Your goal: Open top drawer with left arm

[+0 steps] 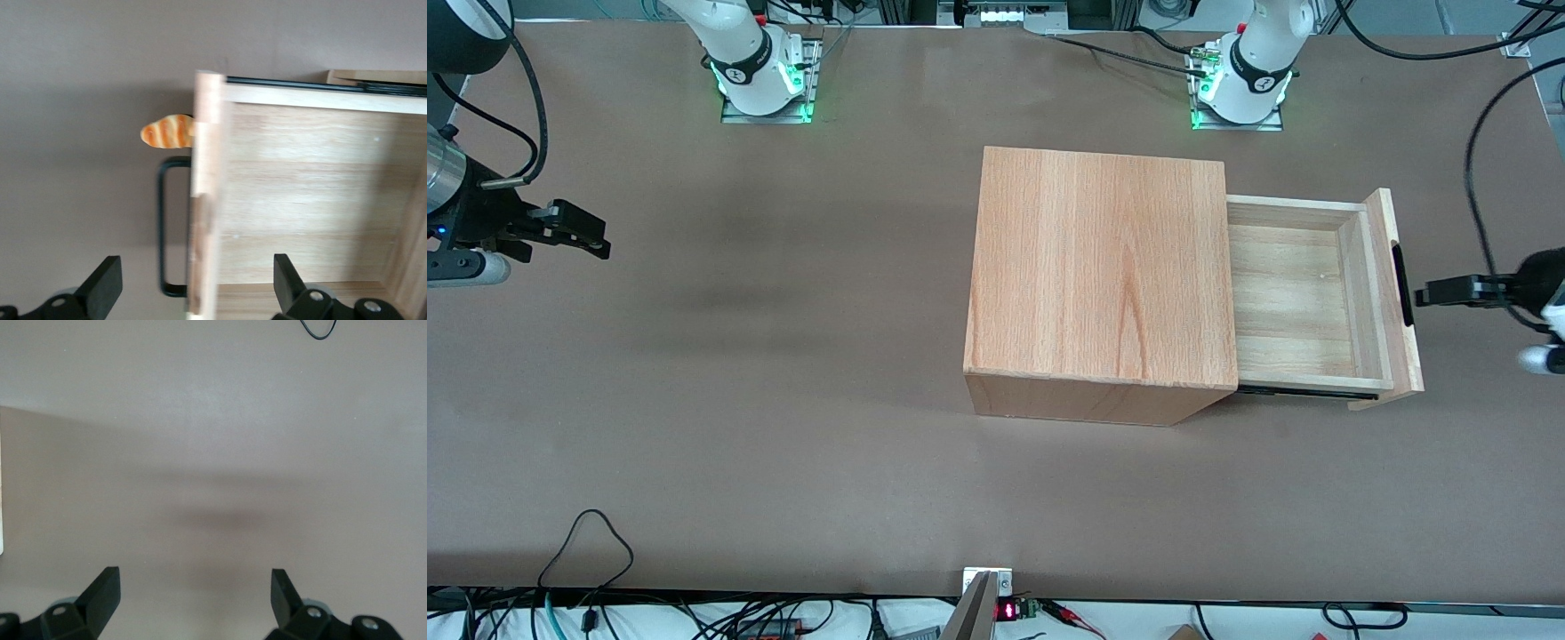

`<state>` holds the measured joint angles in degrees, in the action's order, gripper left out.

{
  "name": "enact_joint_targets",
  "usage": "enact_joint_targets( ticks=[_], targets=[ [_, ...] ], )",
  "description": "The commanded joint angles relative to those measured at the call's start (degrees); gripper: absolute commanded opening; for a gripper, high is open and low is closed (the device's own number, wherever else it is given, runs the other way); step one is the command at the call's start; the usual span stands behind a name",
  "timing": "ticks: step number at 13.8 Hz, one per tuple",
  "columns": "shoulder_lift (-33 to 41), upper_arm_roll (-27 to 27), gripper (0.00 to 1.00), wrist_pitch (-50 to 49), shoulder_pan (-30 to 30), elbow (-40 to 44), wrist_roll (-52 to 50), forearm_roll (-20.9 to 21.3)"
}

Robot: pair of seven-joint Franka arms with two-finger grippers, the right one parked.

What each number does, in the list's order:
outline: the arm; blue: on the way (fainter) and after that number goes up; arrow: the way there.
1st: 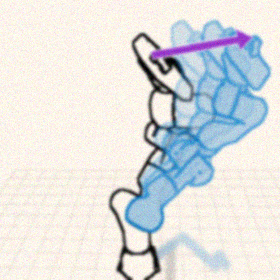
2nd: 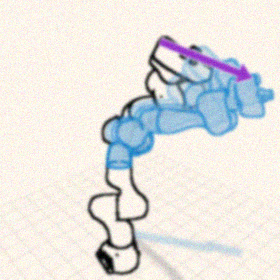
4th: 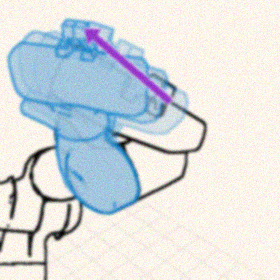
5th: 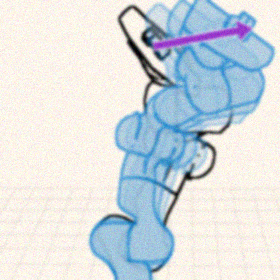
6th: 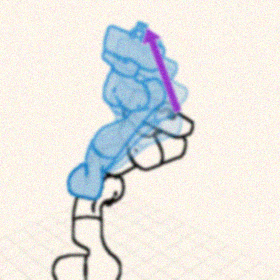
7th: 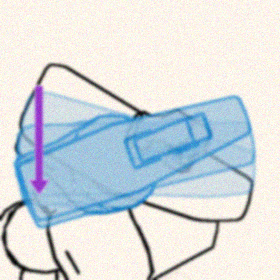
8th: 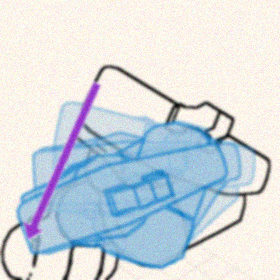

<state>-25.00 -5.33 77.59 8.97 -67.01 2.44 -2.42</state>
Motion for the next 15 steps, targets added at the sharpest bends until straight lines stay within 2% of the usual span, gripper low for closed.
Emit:
enact_joint_targets(
  ticks=[1,3,4,9,13,15],
  targets=[
    [0.65,0.15,1.0,-1.03,-2.03,0.3,-2.17,0.41],
    [0.65,0.41,1.0,-0.68,-1.68,0.3,-4.1,-2.66],
    [0.65,0.5,1.0,-0.68,-1.59,0.3,-4.63,-2.67],
    [4.24,0.15,1.0,-1.12,-3.96,0.21,-18.94,0.66],
    [5.66,-2.92,1.0,-1.12,-3.96,0.13,-13.88,-0.04],
    [7.32,-3.54,1.0,-0.95,-4.22,-0.31,-12.81,0.92]
  ],
)
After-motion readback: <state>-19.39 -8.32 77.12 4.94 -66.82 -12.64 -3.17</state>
